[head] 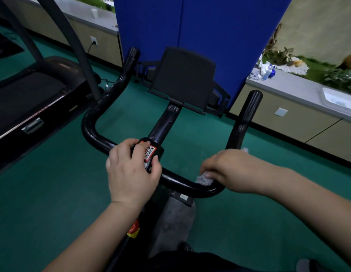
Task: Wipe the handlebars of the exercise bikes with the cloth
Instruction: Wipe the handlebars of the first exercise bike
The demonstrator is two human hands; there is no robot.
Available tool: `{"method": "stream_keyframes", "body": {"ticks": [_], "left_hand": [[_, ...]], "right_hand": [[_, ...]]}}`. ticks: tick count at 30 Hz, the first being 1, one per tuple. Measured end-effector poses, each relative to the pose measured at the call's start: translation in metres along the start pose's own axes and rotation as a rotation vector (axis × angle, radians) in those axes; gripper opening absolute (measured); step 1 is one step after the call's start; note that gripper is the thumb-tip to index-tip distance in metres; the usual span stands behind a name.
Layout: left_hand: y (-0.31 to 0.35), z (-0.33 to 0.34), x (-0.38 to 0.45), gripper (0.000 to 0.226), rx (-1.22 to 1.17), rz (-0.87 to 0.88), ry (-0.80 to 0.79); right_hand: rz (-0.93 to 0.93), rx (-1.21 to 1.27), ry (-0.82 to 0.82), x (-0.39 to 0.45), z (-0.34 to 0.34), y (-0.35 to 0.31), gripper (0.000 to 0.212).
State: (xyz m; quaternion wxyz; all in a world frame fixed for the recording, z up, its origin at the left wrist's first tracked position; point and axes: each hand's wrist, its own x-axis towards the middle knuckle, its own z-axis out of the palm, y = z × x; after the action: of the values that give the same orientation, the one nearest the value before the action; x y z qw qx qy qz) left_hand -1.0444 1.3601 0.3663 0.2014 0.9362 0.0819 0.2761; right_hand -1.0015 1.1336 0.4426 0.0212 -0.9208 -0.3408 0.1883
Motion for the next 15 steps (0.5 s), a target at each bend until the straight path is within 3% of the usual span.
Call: {"method": "stream_keyframes", "body": {"ticks": [6,13,15], "left_hand": [[0.001,0.0,0.0,0.036,-0.008,-0.018,-0.002],[-0.001,0.0,0.001,0.035,-0.003,-0.01,0.0],[-0.002,-0.001,0.002,0.035,-0.015,-0.009,-0.011]], "right_hand": [[0.126,0.155,0.005,0.016,0.007,-0.027,0.018],[0.359,0.759,0.183,0.062,0.016,-0.057,0.009],[0.402,0.803,0.231,0.072,0.02,-0.066,0.013]]}}
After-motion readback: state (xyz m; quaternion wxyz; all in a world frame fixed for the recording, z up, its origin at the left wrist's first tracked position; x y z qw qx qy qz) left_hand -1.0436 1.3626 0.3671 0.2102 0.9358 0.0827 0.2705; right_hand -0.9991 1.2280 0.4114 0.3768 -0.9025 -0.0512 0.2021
